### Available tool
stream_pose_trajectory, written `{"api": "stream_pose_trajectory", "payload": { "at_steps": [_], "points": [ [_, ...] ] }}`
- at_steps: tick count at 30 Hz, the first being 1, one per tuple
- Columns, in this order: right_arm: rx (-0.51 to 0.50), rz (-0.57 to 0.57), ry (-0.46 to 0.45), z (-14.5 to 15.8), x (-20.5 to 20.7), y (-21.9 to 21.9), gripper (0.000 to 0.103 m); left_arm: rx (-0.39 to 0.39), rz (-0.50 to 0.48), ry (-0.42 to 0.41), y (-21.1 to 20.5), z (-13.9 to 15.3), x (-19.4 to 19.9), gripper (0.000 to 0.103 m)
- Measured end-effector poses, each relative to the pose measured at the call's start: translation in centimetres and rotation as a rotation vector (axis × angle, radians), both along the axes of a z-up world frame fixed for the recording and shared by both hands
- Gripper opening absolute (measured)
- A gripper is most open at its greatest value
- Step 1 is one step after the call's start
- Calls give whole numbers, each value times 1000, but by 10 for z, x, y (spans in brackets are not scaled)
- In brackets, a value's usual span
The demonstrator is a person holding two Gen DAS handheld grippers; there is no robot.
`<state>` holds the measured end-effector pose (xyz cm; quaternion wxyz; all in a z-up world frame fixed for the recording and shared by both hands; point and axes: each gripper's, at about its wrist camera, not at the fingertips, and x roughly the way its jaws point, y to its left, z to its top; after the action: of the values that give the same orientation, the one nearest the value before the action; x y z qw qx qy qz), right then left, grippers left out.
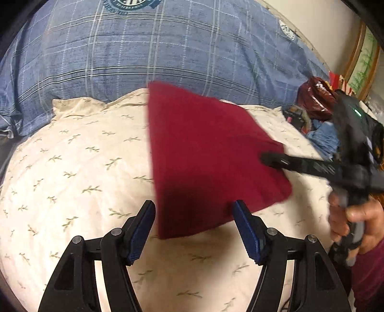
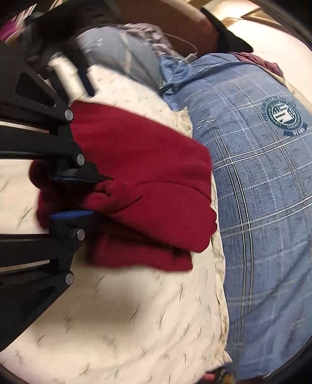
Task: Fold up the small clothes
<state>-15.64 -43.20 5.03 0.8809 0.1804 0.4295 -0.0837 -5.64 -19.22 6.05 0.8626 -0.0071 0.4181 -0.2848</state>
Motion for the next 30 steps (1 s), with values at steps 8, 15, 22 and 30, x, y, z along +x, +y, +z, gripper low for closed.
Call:
{"api": "stream_pose_trajectory", "payload": {
  "at_steps": [8, 15, 22, 30],
  "points": [
    [-10, -41, -65, 20, -4, 1, 39, -17, 49, 13, -7, -6, 16, 66],
    [-91, -94, -48, 26, 17, -4, 64, 25, 73, -10, -21, -17, 23, 66],
    [-391, -108, 43, -1, 31, 4, 17, 51, 64, -3, -30, -23, 28, 70],
    [-253, -117, -72, 32, 5, 1, 30, 57, 71, 7, -34, -25, 34, 70]
  ]
}}
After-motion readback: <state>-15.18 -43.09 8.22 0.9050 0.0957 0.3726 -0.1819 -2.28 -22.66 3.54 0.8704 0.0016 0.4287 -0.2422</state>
